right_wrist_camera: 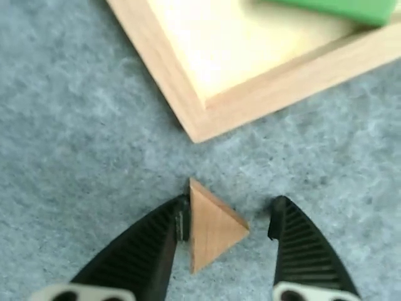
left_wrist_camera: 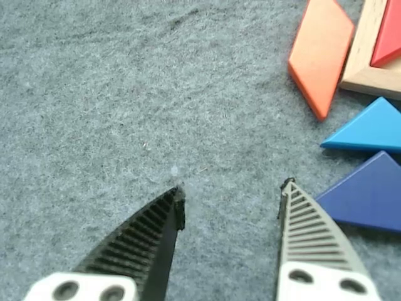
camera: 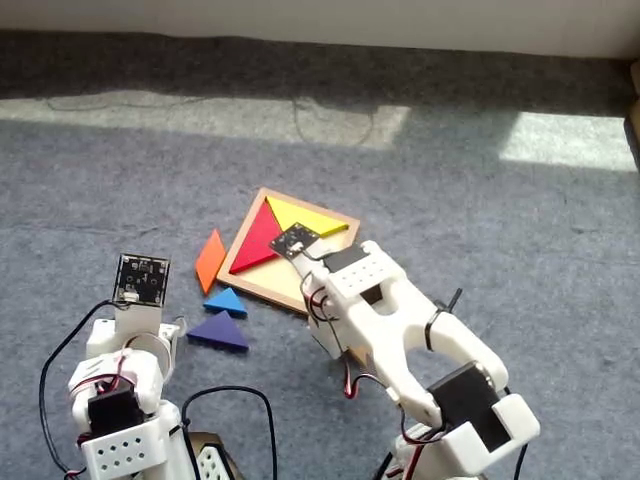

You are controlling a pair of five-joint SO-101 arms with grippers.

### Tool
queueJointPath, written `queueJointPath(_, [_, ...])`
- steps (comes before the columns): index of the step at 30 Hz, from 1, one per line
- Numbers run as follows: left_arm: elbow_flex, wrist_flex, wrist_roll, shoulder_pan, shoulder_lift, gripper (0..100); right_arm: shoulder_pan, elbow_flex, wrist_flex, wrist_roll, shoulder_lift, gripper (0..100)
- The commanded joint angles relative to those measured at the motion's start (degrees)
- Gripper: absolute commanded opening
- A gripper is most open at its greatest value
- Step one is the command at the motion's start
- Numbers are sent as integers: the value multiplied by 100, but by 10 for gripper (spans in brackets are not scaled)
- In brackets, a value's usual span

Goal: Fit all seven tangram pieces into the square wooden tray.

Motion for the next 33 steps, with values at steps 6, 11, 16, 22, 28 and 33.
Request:
queueJointPath(6, [-13,-97,-9,-66,-198,252,4,312,-31,-220,-154,184])
queueJointPath(11, [-13,-97,-9,-66,-198,252,48,479,13,-220,-145,184])
queueJointPath(16, [-13,-97,-9,-66,-198,252,4,567,-31,-211,-154,132])
queueJointPath(22, [-13,-97,-9,-66,-198,252,4,532,13,-211,-163,64])
queueJointPath(28, [-13,-97,-9,-66,-198,252,40,374,374,-202,-866,51])
queueJointPath(33, [-13,-97,-9,-66,-198,252,40,-189,752,-202,-1719,51])
